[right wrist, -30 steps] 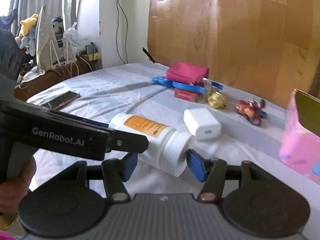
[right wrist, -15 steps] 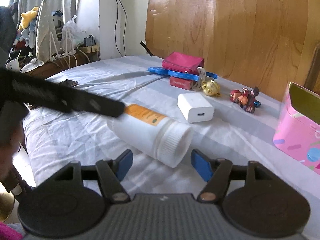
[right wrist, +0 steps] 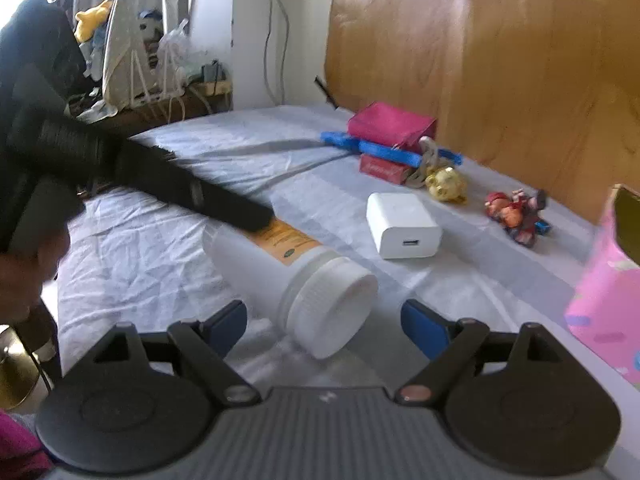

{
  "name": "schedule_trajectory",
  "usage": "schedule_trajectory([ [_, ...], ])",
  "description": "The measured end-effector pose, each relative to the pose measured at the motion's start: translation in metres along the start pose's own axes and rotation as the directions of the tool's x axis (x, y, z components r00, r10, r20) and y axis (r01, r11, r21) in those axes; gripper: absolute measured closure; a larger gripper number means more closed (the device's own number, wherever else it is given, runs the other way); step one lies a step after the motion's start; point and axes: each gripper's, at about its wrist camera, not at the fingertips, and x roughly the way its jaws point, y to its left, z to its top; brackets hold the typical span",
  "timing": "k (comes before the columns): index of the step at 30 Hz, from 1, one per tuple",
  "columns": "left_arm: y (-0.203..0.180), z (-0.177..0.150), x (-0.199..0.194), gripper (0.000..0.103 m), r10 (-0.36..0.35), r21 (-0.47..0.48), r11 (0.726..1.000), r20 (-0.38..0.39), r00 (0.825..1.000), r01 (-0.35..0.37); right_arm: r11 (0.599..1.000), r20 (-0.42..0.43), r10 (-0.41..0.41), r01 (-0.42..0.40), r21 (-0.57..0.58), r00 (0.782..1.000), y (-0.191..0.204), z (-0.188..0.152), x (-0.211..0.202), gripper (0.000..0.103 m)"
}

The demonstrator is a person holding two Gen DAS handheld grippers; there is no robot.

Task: Organize rigid objects
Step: 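Carry the pill bottle with the left gripper and drop it into the pink tin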

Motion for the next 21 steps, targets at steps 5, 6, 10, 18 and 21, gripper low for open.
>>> schedule_trajectory([
  [5, -0.007, -0.003, 0.002, 0.014, 0.006, 0.046, 0.999, 0.031, 1.000, -0.007, 0.999, -0.021, 0.038, -0.038, -0.020, 0.999, -0.003, 0.005, 0.014, 0.032],
  [6, -0.009, 0.000, -0.003, 0.015, 0.020, 0.060, 0.998, 0.045, 0.999, -0.023, 0.999, -0.021, 0.041, -0.042, -0.019, 0.999, -0.004, 0.006, 0.014, 0.040],
  [10, -0.015, 0.016, -0.010, 0.015, 0.010, 0.054, 0.998, 0.053, 0.999, -0.013, 1.000, 0.029, -0.002, 0.002, 0.005, 1.000, -0.007, 0.007, 0.002, 0.061],
  [18, -0.095, 0.061, 0.013, 0.015, -0.036, 0.292, 0.956, 0.091, 0.995, 0.008, 0.980, 0.199, -0.152, 0.120, 0.161, 0.968, -0.055, 0.008, -0.047, 0.061],
  [21, -0.139, 0.078, 0.033, 0.015, -0.086, 0.381, 0.924, 0.105, 0.991, 0.040, 0.955, 0.255, -0.245, 0.188, 0.228, 0.935, -0.085, 0.006, -0.076, 0.060],
])
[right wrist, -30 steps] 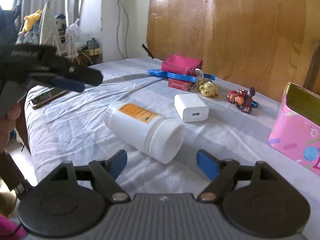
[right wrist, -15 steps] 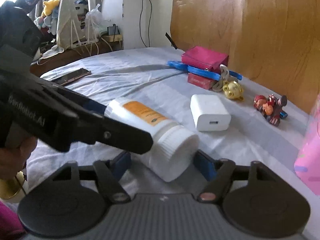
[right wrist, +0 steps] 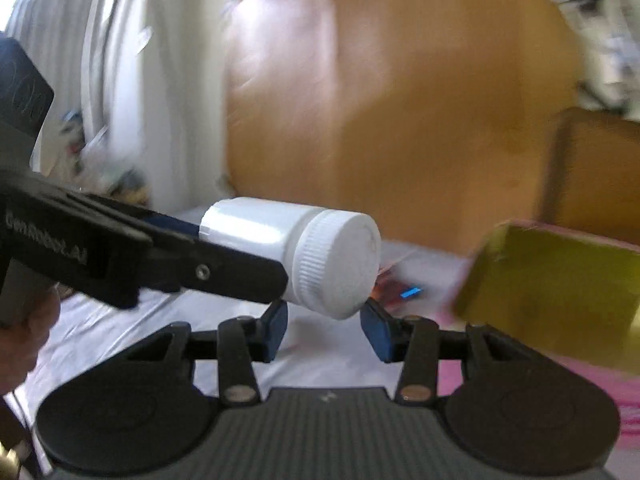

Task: Organize rigid objects
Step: 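Carry the pill bottle with the left gripper and drop it into the pink tin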

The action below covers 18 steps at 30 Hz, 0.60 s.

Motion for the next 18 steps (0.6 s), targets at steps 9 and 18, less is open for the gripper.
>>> schedule_trajectory([
  [9, -0.076, 0.030, 0.111, 0.014, -0.135, 0.085, 0.987, -0.018, 0.991, 0.136, 0.965, 0.021, -0.254, 0.251, 0.079, 0.967, -0.098, -0.001, -0.019, 0.045],
  [18, -0.031, 0.008, 0.079, 0.014, -0.045, -0.039, 0.998, 0.006, 0.999, 0.045, 0.932, 0.050, -0.311, 0.295, 0.209, 0.949, -0.127, -0.021, -0.038, 0.034],
])
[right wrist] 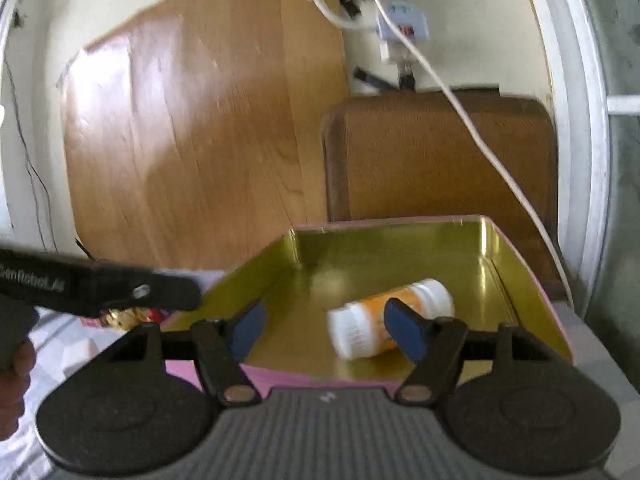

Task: Organize rigid objects
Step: 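Carry the pill bottle with the left gripper and drop it into the pink tin, then grasp the pink pouch with the right gripper and lift it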

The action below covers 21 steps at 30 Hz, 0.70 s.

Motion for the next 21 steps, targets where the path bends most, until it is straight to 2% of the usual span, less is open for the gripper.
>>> schedule_trajectory([
  [4, 0.046, -0.023, -0.044, 0.014, 0.119, -0.051, 0.992, 0.019, 0.993, -0.118, 0.995, 0.069, 0.086, -0.082, -0.048, 0.994, 0.023, 0.018, -0.010, 0.044],
  [6, 0.075, -0.037, -0.063, 0.014, 0.219, -0.068, 0.974, 0.020, 0.975, -0.218, 0.986, 0.076, 0.154, -0.147, -0.084, 0.985, 0.047, 0.024, -0.011, 0.046],
  [8, 0.106, -0.052, -0.080, 0.014, 0.334, -0.087, 0.939, 0.004, 0.942, -0.333, 0.965, 0.033, 0.251, -0.247, -0.085, 0.968, 0.075, 0.027, 0.002, 0.050],
  [10, 0.133, -0.066, -0.096, 0.014, 0.451, -0.086, 0.889, -0.011, 0.892, -0.450, 0.940, -0.042, 0.332, -0.334, -0.067, 0.942, 0.105, 0.028, 0.024, 0.060],
  [11, 0.144, -0.072, -0.101, 0.014, 0.490, -0.085, 0.868, -0.014, 0.871, -0.490, 0.926, -0.077, 0.369, -0.374, -0.051, 0.926, 0.121, 0.029, 0.039, 0.061],
  [13, 0.164, -0.084, -0.112, 0.014, 0.541, -0.091, 0.837, -0.014, 0.841, -0.540, 0.903, -0.132, 0.423, -0.428, -0.018, 0.897, 0.150, 0.030, 0.069, 0.066],
  [15, 0.181, -0.094, -0.120, 0.014, 0.574, -0.107, 0.813, -0.024, 0.819, -0.573, 0.888, -0.185, 0.457, -0.459, 0.035, 0.870, 0.177, 0.036, 0.105, 0.067],
  [17, 0.193, -0.099, -0.123, 0.014, 0.578, -0.129, 0.807, -0.027, 0.816, -0.576, 0.877, -0.225, 0.480, -0.468, 0.111, 0.848, 0.199, 0.044, 0.145, 0.067],
  [19, 0.200, -0.107, -0.128, 0.014, 0.577, -0.152, 0.805, -0.022, 0.816, -0.573, 0.882, -0.259, 0.470, -0.440, 0.168, 0.844, 0.213, 0.050, 0.186, 0.067],
  [20, 0.202, -0.112, -0.131, 0.014, 0.565, -0.179, 0.808, -0.033, 0.825, -0.561, 0.881, -0.280, 0.471, -0.429, 0.201, 0.837, 0.218, 0.050, 0.204, 0.067],
  [21, 0.205, -0.110, -0.131, 0.014, 0.539, -0.207, 0.821, -0.030, 0.842, -0.532, 0.880, -0.305, 0.471, -0.416, 0.231, 0.828, 0.223, 0.049, 0.223, 0.067],
])
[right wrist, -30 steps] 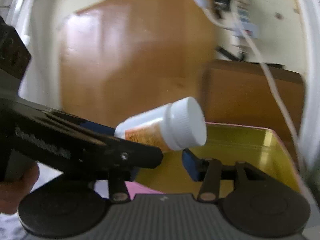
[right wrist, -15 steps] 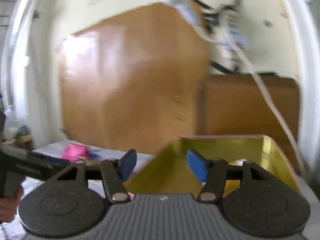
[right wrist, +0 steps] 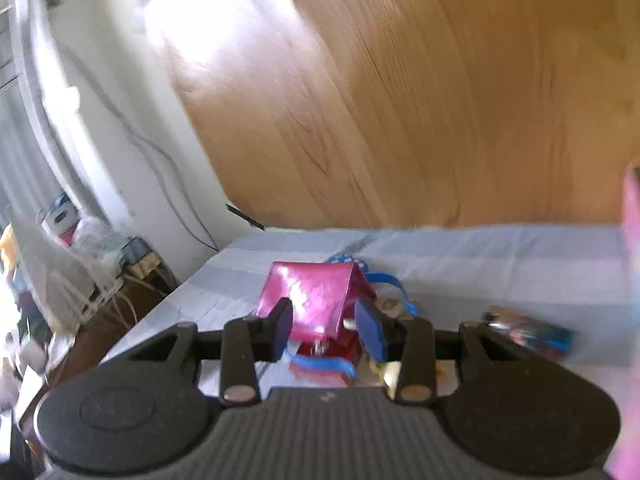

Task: Organize rigid objects
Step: 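Grasp the pink pouch with the right gripper and lift it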

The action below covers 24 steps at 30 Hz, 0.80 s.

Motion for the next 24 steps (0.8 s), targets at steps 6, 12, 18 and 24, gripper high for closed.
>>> schedule_trajectory([
  [6, 0.002, -0.001, -0.006, 0.014, -0.036, -0.029, 0.999, 0.057, 0.998, 0.038, 0.995, -0.086, 0.028, -0.020, 0.100, 0.996, -0.013, 0.002, 0.065, 0.082],
  [12, 0.021, -0.001, -0.012, 0.014, -0.072, -0.125, 0.988, 0.122, 0.990, 0.088, 0.994, -0.087, 0.105, -0.100, 0.053, 0.991, 0.026, -0.006, 0.050, 0.097],
  [18, 0.049, -0.005, -0.037, 0.014, -0.137, -0.261, 0.952, 0.110, 0.985, 0.161, 0.977, -0.100, 0.213, -0.214, -0.004, 0.972, 0.058, -0.046, -0.028, 0.097],
  [24, 0.028, -0.013, -0.072, 0.014, -0.283, -0.212, 0.930, 0.104, 0.953, 0.299, 0.978, -0.090, 0.210, -0.210, 0.016, 0.974, 0.042, -0.105, -0.122, 0.099],
])
